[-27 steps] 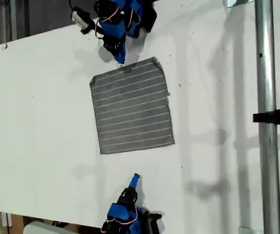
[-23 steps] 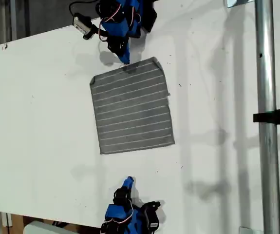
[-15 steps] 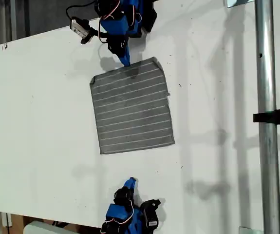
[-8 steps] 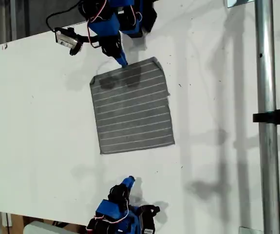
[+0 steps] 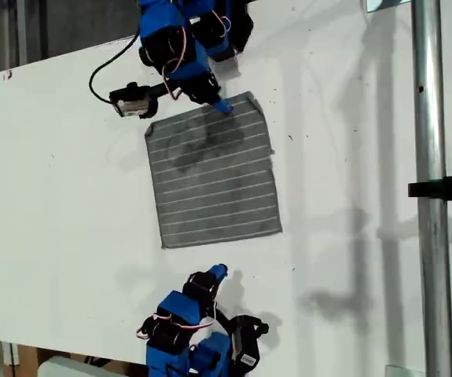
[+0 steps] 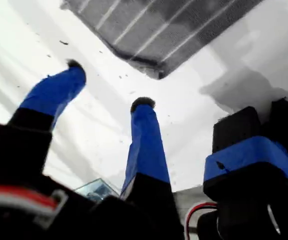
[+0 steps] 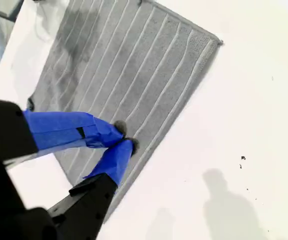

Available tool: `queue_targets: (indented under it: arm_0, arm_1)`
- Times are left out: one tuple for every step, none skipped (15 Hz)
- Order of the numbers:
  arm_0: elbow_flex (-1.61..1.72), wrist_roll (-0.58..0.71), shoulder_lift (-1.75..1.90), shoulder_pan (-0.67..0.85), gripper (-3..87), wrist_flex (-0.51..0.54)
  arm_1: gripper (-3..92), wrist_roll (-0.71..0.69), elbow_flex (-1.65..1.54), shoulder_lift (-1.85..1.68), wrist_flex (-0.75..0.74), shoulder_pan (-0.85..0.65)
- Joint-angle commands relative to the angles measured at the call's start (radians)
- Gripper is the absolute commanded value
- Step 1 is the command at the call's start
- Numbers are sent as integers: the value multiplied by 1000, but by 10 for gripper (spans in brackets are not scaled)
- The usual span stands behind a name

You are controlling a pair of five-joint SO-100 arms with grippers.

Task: Grasp corners of a towel and fold twice.

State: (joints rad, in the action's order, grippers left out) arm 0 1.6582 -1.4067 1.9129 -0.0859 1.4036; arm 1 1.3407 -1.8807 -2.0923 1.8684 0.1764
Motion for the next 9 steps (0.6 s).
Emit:
queue_targets:
  arm_0:
    - [-78, -3, 2, -29, 18, 20]
    - [-78, -6, 2, -31, 19, 25]
    - [-81, -8, -5, -32, 19, 31]
    - [-87, -9, -15, -35, 19, 37]
    - [-98, -9, -31, -38, 19, 43]
    - [-118, -9, -49, -43, 19, 54]
    - [-140, -14, -71, -46, 20, 69]
    - [-158, -18, -87, -49, 21, 78]
    - [-161, -25, -97, -51, 21, 78]
  arm_1:
    - [316, 135, -155, 31, -104, 48]
    - [321, 190, -261, 5, -195, 60]
    - [320, 247, -376, -34, -288, 71]
    - [317, 287, -492, -83, -377, 77]
    - [309, 304, -606, -147, -476, 77]
    - [306, 319, -683, -186, -548, 86]
    - [306, 321, -699, -170, -578, 89]
    - [295, 310, -706, -124, -609, 87]
    - [283, 299, -718, -61, -670, 89]
